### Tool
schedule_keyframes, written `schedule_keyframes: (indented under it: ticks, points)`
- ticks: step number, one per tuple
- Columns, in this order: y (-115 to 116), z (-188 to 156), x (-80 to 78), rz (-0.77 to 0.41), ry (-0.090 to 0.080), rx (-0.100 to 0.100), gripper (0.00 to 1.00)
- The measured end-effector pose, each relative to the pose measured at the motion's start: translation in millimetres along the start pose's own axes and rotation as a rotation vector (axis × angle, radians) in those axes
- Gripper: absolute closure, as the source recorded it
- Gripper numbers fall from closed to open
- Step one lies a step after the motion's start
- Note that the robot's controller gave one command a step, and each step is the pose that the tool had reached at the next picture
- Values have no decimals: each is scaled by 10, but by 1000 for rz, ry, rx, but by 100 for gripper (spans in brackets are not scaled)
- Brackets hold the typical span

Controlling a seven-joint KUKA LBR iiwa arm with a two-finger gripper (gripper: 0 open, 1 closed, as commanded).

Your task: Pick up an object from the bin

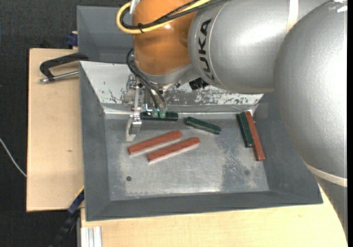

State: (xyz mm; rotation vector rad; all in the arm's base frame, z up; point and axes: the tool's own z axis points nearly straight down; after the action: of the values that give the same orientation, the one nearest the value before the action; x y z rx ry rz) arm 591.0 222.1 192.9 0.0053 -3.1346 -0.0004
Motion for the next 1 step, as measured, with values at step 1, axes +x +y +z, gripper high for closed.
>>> schedule_keyframes:
  ticks: [1]
  points:
    - [-13, -54, -21, 3, -9, -2, 0]
